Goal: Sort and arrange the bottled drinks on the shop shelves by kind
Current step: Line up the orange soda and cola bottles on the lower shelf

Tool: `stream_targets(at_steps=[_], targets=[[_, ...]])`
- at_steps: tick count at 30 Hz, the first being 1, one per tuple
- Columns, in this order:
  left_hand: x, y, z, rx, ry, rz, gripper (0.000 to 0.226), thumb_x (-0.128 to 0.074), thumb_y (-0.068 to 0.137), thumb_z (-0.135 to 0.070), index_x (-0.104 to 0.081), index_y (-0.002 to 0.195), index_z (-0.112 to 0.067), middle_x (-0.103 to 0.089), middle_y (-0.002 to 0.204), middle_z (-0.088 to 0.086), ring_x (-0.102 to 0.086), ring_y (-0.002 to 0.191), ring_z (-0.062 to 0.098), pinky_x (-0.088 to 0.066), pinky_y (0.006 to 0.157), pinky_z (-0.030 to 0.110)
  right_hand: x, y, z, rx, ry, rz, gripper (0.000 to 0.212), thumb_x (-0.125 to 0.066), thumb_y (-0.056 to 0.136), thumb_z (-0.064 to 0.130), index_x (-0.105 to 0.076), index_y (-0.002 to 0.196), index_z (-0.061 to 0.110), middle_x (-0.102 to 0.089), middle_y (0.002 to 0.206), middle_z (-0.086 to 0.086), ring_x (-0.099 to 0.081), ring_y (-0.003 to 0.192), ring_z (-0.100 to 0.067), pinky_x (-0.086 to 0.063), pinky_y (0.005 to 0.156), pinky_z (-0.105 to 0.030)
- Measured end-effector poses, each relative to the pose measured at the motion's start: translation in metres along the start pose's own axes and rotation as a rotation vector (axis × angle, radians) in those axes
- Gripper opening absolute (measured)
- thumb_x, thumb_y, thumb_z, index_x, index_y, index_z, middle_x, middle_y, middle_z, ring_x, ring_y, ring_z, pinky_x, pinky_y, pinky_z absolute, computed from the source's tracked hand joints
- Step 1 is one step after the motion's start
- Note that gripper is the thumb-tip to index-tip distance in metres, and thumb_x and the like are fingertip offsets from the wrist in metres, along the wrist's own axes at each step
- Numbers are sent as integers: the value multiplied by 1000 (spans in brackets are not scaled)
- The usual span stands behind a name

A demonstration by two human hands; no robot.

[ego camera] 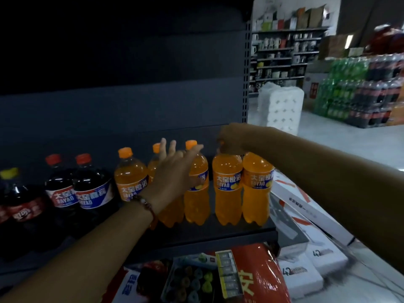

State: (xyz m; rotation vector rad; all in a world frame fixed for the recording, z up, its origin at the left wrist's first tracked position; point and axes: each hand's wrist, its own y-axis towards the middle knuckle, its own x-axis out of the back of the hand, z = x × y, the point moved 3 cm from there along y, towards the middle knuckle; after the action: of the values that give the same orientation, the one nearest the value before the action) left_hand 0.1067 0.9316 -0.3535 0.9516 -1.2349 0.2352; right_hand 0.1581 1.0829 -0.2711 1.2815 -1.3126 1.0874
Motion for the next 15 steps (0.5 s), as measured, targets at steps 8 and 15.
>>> stream_targets(at_steps=[8,15], targets=[[0,-3,-5,-45,9,-91,88,-71,72,-65,-28,145,-40,-62,131,-2,-44,136,25,9,117,51,-8,-4,-8,29,5,-85,40,-50,98,26,-49,137,16,-55,132,-8,-52,121,-23,-40,98,-33],[-6,-7,-7,-16,-16,-109,90,-67,75,-66,-21,149,-42,-56,140,4,-32,144,28,13,116,53,-13,-9,-10,16,30,-140,47,-51,97,28,-42,143,23,-53,138,-8,-49,126,-26,-41,101,-37]])
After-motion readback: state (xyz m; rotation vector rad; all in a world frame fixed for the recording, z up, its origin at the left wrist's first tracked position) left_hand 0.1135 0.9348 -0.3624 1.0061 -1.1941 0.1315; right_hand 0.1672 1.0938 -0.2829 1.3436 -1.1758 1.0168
